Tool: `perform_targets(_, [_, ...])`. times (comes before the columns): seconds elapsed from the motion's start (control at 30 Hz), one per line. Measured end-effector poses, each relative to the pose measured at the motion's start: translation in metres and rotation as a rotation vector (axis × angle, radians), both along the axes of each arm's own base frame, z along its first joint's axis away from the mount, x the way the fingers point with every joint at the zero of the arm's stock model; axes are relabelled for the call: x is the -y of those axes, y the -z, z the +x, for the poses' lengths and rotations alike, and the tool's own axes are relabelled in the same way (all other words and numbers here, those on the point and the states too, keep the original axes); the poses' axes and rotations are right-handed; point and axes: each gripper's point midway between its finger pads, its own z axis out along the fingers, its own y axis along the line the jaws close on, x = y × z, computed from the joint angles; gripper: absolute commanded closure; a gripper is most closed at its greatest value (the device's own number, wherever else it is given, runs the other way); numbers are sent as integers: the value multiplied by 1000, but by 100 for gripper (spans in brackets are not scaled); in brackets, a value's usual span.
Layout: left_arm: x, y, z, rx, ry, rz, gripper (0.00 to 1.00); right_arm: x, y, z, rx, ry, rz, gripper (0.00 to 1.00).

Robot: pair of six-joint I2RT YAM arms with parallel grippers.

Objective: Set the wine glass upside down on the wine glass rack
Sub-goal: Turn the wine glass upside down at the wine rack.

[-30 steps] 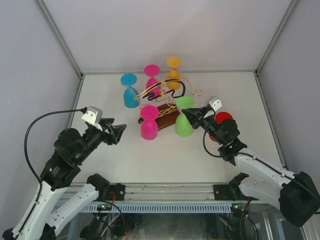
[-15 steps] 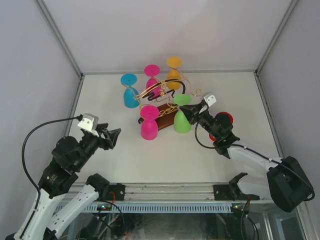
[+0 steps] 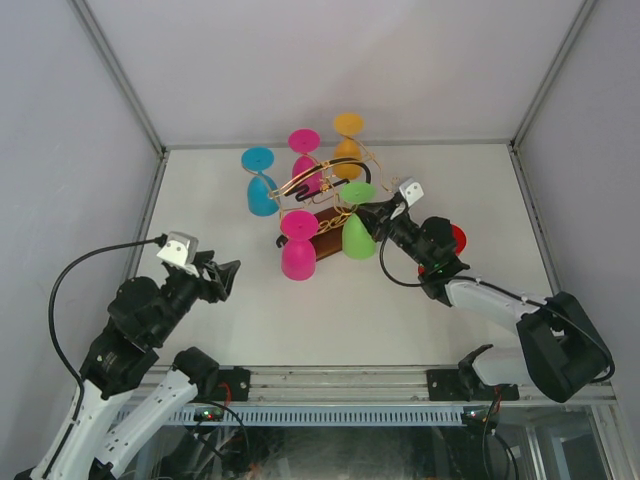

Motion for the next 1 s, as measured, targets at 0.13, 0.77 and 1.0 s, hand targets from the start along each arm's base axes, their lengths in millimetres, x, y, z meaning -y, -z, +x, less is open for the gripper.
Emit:
perform_targets(0.13, [0, 0, 0, -1, 0, 0, 36, -5, 2, 1, 0, -24, -11, 100])
perform_targets(0.77, [1, 2, 0, -7, 4, 4, 36, -25, 4, -6, 13, -151, -39, 100])
perform_targets(1.0, [2, 3, 1, -13, 5, 6, 36, -31, 4, -12, 28, -209, -45, 100])
